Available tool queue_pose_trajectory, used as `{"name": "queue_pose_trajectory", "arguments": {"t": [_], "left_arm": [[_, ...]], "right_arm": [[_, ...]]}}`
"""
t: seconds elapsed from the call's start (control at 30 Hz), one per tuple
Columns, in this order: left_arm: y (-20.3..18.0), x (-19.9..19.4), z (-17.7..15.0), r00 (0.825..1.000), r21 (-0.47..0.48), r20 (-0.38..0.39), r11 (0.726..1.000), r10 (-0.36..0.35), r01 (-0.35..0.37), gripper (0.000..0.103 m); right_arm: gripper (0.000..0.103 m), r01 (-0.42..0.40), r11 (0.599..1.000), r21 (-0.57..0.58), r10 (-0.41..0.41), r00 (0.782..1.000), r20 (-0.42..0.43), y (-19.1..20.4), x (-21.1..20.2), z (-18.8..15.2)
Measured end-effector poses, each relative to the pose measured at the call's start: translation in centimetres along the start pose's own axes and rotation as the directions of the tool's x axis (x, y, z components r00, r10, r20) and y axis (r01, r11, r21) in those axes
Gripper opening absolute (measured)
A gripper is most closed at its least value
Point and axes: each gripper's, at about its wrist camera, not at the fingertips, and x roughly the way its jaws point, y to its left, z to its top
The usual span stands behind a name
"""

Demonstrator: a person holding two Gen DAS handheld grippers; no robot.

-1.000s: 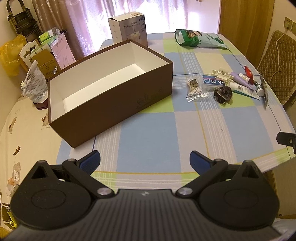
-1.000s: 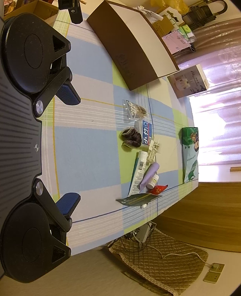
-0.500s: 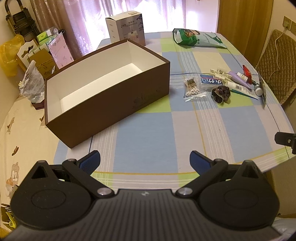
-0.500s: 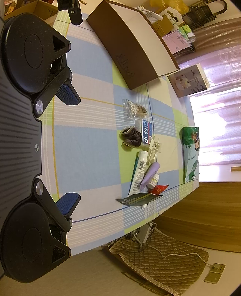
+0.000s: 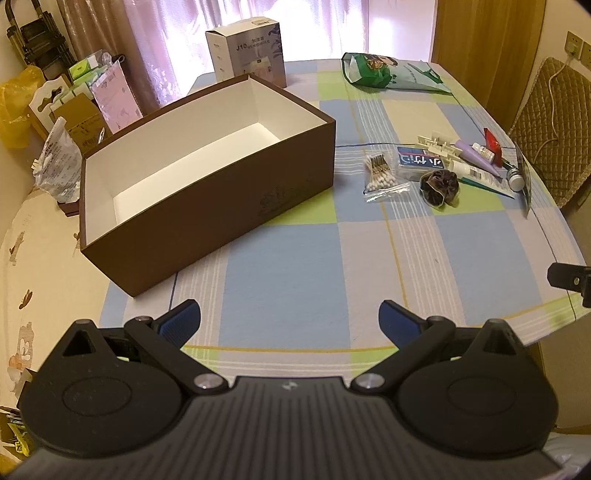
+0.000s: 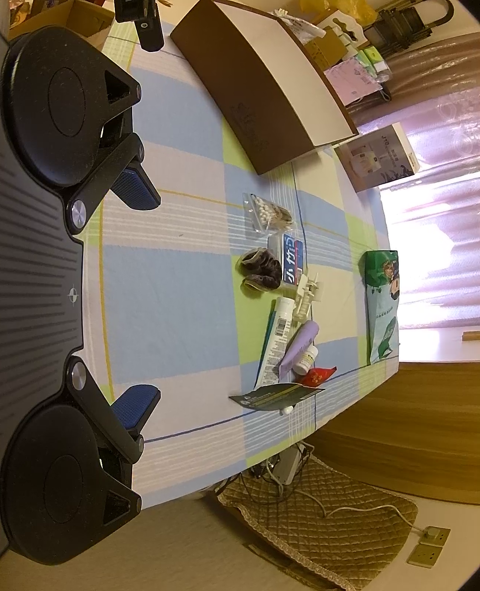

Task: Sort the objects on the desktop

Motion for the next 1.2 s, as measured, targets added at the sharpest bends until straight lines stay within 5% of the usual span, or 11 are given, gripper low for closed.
{"name": "queue_pose_trajectory", "arguments": {"t": [1.2], "left_arm": [[-7.2, 6.5, 6.2, 0.987, 0.086, -0.056, 0.985, -0.148, 0.153, 0.102]], "right_arm": [[0.103, 0.016, 0.999, 0.041, -0.015, 0.999, -0.033, -7.3, 4.8, 4.1]]}}
